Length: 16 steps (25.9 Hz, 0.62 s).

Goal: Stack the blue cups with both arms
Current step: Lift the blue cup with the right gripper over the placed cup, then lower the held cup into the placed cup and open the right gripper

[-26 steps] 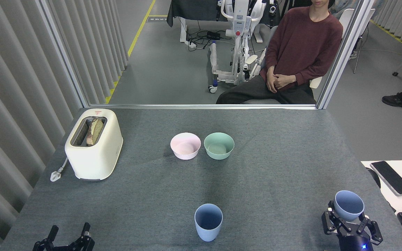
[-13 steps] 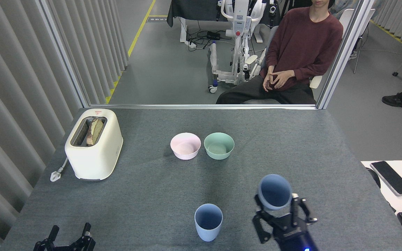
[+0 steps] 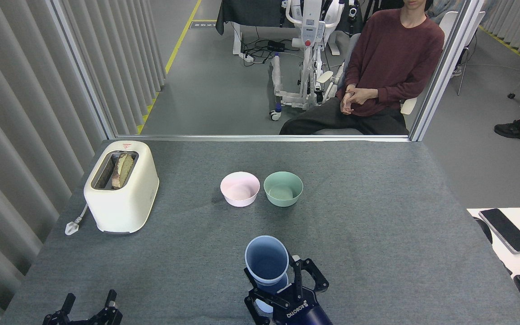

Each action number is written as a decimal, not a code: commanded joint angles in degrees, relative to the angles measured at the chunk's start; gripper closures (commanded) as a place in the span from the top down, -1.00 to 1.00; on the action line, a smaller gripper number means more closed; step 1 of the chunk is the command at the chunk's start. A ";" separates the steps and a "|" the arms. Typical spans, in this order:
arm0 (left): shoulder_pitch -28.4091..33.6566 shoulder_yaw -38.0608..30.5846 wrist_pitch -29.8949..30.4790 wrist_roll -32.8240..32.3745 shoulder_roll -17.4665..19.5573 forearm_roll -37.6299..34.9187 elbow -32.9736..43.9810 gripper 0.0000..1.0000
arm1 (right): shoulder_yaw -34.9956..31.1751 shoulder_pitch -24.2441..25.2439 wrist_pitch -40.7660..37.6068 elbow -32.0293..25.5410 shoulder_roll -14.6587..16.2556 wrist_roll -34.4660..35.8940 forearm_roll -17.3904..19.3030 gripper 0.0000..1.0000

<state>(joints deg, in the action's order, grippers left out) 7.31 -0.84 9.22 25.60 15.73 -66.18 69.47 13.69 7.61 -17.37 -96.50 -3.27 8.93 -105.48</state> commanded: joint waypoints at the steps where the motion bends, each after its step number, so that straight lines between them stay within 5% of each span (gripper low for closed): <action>1: -0.02 0.05 0.01 0.51 -0.08 0.00 -0.04 0.99 | -3.94 0.48 0.06 0.79 -0.07 -0.85 0.19 -0.15; 6: -0.28 -0.03 0.10 0.59 0.09 -0.09 -0.48 0.99 | -6.40 0.57 -0.20 2.28 0.20 -0.85 2.91 -0.14; 16: -0.46 0.05 0.10 0.86 0.18 -0.09 -0.57 0.99 | -3.85 -1.02 -0.47 2.02 -0.15 -0.93 2.83 -0.14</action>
<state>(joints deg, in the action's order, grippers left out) 6.87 -0.79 9.33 26.29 15.86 -66.35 68.96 8.54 7.15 -17.80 -94.46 -3.35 8.02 -102.61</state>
